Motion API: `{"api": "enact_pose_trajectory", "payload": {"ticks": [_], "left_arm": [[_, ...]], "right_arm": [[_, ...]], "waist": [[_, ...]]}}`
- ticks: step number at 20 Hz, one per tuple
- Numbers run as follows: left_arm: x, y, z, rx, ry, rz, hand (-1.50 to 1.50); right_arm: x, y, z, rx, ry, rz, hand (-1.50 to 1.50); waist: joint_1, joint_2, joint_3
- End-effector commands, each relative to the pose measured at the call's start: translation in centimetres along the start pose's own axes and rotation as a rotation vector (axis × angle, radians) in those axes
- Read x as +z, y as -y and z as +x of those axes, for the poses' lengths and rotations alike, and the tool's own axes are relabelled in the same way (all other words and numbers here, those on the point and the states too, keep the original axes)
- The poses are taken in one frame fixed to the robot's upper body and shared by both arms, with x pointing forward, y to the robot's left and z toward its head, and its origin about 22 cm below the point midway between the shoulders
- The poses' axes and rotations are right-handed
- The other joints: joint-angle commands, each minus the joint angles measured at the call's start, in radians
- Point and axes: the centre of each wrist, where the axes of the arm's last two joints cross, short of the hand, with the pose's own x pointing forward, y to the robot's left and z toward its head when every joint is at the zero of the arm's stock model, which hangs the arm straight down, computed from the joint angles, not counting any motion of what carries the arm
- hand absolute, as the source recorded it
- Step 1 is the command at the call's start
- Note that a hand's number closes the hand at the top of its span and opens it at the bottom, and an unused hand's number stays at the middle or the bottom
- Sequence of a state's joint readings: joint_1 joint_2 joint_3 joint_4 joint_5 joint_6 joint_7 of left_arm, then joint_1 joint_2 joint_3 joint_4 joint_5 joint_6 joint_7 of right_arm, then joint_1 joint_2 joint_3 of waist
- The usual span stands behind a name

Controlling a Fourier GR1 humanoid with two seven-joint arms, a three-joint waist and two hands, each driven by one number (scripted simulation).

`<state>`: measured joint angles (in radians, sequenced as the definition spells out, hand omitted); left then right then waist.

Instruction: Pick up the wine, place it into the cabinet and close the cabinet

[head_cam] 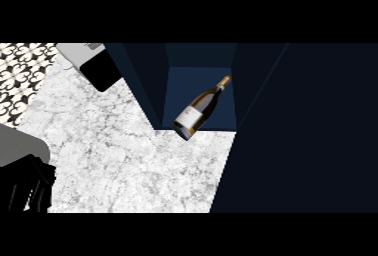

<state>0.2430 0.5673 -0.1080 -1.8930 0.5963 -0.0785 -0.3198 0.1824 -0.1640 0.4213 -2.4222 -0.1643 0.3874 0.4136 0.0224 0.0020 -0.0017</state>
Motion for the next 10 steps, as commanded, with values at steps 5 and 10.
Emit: {"api": "enact_pose_trajectory", "payload": {"ticks": [5, 10], "left_arm": [[0.7, -2.4, 0.3, 0.003, 0.0, -0.005, 1.5], [0.8, -2.9, 0.3, 0.016, -0.011, -0.009, 1.5]], "right_arm": [[-5.3, -2.1, 1.6, -0.148, 0.107, 0.155, 1.5], [-9.6, -3.2, 2.2, -0.148, 0.092, 0.18, 1.5]], "waist": [[0.002, -0.001, 0.0], [0.008, -0.002, -0.001]]}}
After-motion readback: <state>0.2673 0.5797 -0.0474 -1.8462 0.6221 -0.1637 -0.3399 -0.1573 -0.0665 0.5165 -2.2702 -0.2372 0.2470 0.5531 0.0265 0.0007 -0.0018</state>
